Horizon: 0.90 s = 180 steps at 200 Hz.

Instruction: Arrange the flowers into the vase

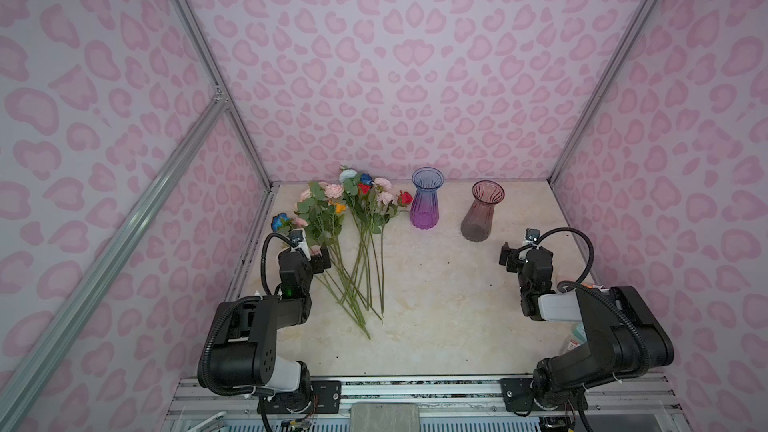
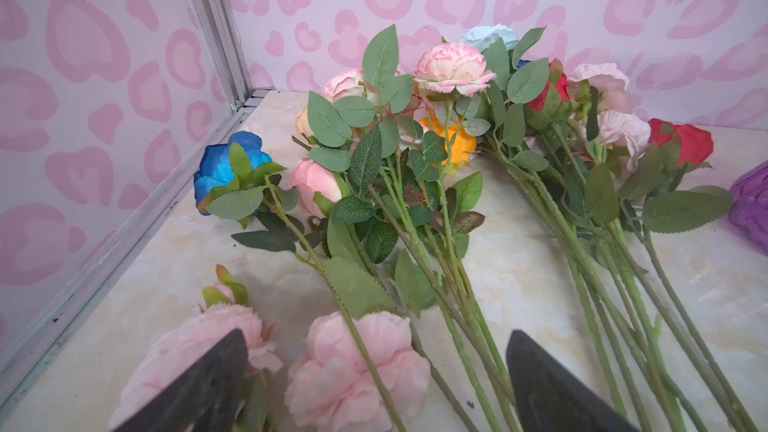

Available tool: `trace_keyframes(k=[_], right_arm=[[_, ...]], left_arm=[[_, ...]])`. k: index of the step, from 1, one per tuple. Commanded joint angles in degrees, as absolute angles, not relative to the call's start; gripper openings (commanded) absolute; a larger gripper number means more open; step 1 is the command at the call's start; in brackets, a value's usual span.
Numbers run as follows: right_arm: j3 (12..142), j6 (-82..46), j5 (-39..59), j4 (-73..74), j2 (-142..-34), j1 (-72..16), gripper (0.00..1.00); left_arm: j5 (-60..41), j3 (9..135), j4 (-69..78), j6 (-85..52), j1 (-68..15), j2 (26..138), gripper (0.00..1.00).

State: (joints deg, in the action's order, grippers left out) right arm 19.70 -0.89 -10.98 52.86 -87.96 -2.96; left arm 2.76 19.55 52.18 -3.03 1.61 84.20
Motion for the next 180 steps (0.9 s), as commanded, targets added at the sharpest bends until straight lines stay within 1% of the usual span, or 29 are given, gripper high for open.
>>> trace_keyframes(k=[1, 180], right_arm=[[19.9, -0.9, -11.8, 54.8, -88.1, -2.9, 1.00], [19.9, -1.0, -11.9, 54.7, -88.2, -2.9, 1.00]], left_arm=[[2.7, 19.8, 54.2, -2.9, 1.5, 84.3, 0.98], [3.3, 19.7, 54.2, -2.7, 1.1, 84.4, 0.98]])
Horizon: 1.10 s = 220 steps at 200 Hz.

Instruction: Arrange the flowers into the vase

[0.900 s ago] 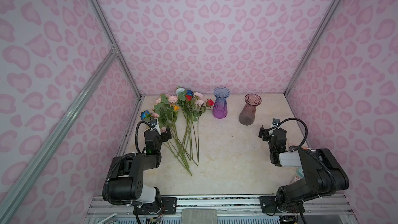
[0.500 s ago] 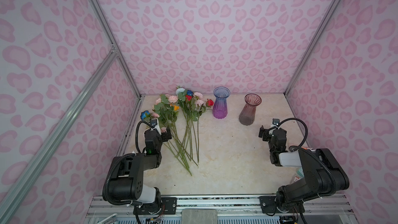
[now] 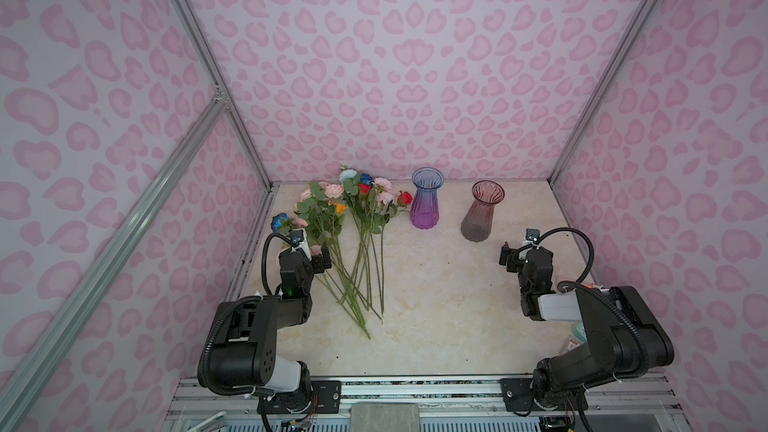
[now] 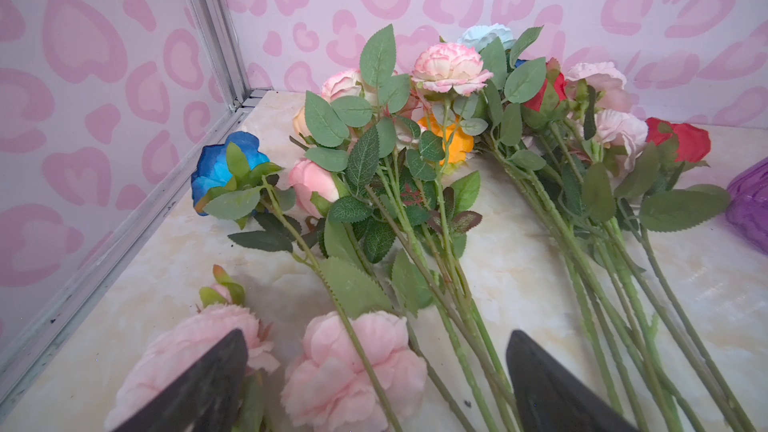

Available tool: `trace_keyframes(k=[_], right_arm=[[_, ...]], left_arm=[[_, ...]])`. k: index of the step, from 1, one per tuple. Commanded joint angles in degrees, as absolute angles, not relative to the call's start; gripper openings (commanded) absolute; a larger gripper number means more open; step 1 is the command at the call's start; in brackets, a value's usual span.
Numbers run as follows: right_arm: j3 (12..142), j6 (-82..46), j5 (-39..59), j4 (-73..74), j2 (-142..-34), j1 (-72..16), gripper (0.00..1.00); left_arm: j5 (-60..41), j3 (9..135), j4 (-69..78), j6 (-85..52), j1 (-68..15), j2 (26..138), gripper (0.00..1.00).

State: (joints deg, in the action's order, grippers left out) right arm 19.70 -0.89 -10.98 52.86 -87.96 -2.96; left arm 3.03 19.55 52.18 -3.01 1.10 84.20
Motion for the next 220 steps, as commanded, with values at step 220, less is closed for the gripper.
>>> trace_keyframes(k=[220], right_arm=[[59.4, -31.2, -13.4, -20.1, -62.7, -0.8, 0.74]], left_arm=[[8.9, 53.5, -1.4, -40.2, 0.3, 40.8, 0.98]])
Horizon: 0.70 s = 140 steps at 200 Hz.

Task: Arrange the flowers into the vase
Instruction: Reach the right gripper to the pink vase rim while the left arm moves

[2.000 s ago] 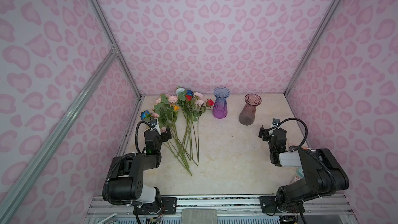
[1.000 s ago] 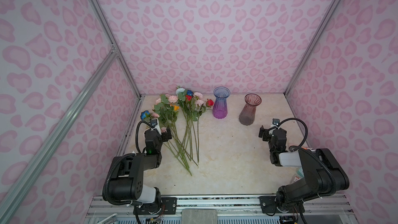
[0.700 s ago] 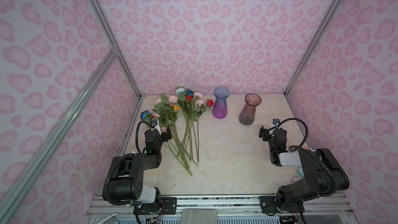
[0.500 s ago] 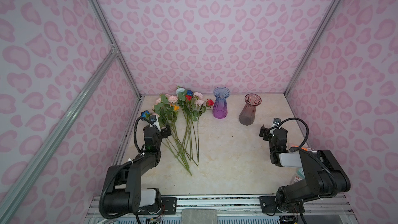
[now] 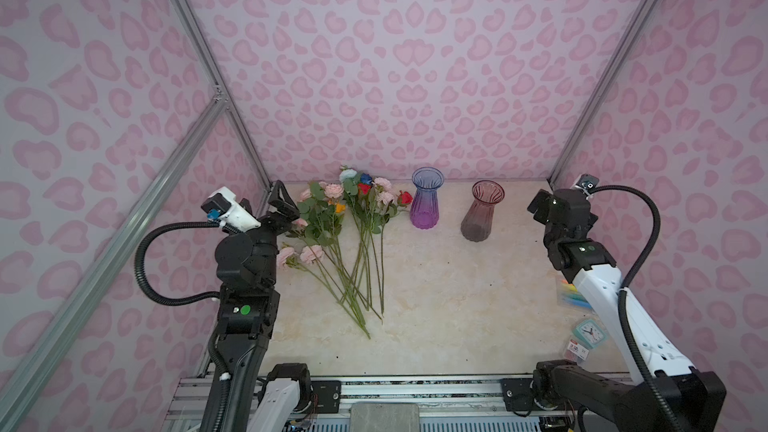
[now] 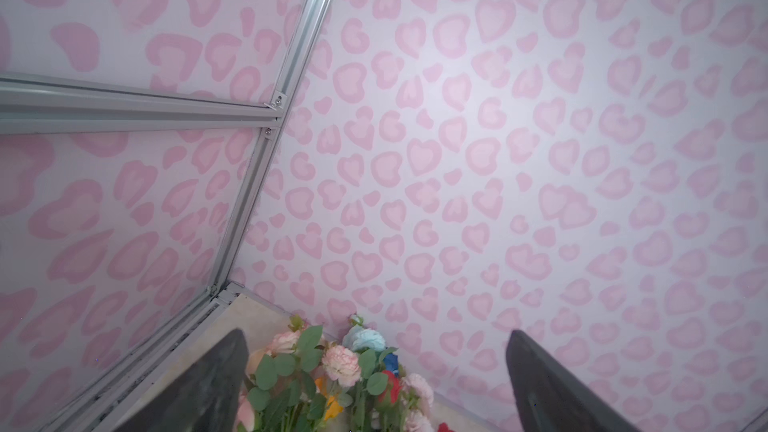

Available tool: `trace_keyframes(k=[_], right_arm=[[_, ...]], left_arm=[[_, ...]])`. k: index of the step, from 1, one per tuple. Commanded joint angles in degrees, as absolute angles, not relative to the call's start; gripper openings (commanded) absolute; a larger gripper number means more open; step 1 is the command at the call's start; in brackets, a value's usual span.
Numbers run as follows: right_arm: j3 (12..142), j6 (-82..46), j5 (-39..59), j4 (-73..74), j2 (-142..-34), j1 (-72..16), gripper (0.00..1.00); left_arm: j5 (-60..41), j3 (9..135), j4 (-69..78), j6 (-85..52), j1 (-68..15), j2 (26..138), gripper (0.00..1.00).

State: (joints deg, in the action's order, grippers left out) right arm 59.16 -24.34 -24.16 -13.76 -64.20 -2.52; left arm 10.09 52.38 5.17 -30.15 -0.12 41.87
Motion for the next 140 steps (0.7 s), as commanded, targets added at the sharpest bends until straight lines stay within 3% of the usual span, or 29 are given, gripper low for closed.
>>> trace_keyframes(k=[1, 9, 22, 47, 68, 76, 87, 102, 140], right_arm=[[59.8, -31.3, -13.3, -20.4, -62.8, -0.8, 0.73], [62.9, -30.9, -12.7, -23.3, -64.4, -0.8, 0.72], [68.6, -29.0, -10.3, -27.9, -68.7, -0.9, 0.69], [81.1, -22.2, 1.3, -35.7, -79.8, -2.1, 0.65], [91.7, -19.2, -1.6, -41.7, -88.7, -5.5, 0.68], [95.0, -18.1, -2.8, -43.9, -91.6, -6.5, 0.70], [98.9, -17.1, -1.0, -46.0, -95.1, -6.5, 0.62], [104.7, -16.6, 0.1, -50.6, -99.0, -6.6, 0.60], [108.5, -15.5, 1.3, -53.1, -103.2, -6.4, 0.55]], left_arm=[[8.7, 53.7, -1.5, -40.0, 0.3, 41.0, 0.98], [7.3, 56.5, -3.6, -39.8, 0.3, 43.2, 1.00], [4.1, 61.6, -8.1, -39.7, 0.3, 48.3, 0.94], [-5.5, 67.7, -10.3, -40.1, 0.3, 58.5, 0.73], [-12.0, 71.5, -11.7, -40.9, -2.0, 67.4, 0.62], [-13.2, 73.2, -13.4, -40.0, -3.5, 70.4, 0.61], [-15.2, 74.9, -15.2, -38.0, -5.4, 73.8, 0.61], [-16.3, 75.7, -17.2, -37.2, -7.3, 76.8, 0.60], [-21.5, 74.3, -17.5, -36.6, -12.7, 79.8, 0.56]])
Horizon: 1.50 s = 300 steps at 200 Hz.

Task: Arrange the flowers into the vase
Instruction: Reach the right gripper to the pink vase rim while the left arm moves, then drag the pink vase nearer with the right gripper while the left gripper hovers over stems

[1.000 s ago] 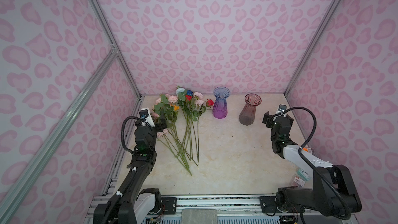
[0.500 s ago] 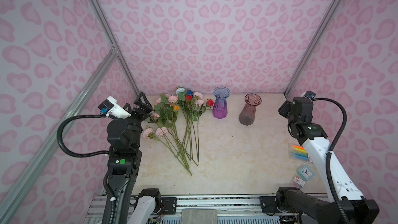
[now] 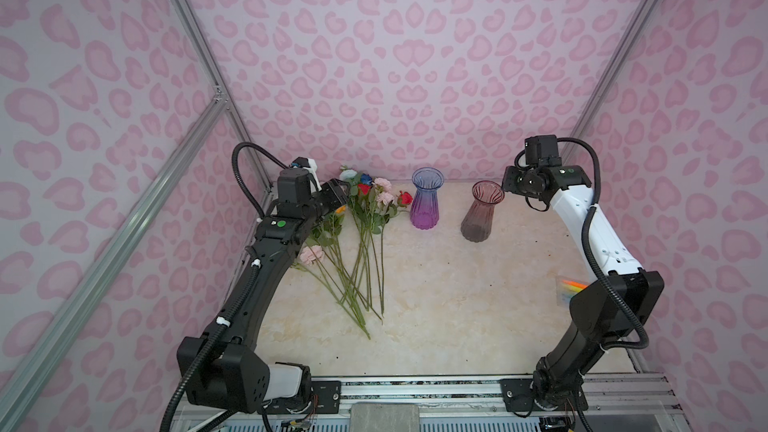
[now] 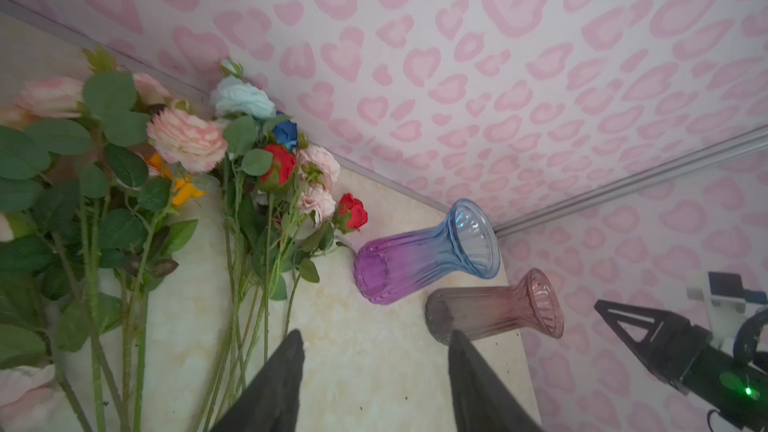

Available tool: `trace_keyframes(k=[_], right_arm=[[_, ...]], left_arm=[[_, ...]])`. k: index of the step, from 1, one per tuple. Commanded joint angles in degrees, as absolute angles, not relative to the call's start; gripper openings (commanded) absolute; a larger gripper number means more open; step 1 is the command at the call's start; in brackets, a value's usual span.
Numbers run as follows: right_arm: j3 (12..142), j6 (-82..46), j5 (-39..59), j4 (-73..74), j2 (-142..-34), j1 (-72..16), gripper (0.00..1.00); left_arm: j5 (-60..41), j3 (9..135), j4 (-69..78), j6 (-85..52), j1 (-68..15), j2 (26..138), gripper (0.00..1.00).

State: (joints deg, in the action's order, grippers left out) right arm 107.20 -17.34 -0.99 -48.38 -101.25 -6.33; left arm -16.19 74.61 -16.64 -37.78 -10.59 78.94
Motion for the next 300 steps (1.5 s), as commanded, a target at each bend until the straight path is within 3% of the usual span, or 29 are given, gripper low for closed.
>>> trace_keyframes(k=[1, 77, 148, 240, 300], right_arm=[[108.6, -15.5, 1.5, -53.1, -103.3, -6.4, 0.55], [108.9, -17.6, 9.8, -53.7, -108.7, -4.9, 0.44], [112.8, -19.8, 12.4, -53.6, -113.6, -4.5, 0.24], [109.6, -21.6, 14.7, -52.0, -110.8, -4.4, 0.00], [100.4, -23.6, 20.3, -46.5, -102.0, -6.0, 0.00]], left_arm=[[-21.5, 74.3, -17.4, -36.6, -12.7, 79.8, 0.56], [-21.7, 73.2, -18.3, -34.4, -14.7, 77.5, 0.59], [-21.6, 72.5, -18.2, -34.8, -12.8, 77.7, 0.60], [-23.9, 72.0, -16.9, -36.3, -10.2, 77.9, 0.59], [-23.8, 71.8, -16.9, -35.9, -9.8, 78.2, 0.58]])
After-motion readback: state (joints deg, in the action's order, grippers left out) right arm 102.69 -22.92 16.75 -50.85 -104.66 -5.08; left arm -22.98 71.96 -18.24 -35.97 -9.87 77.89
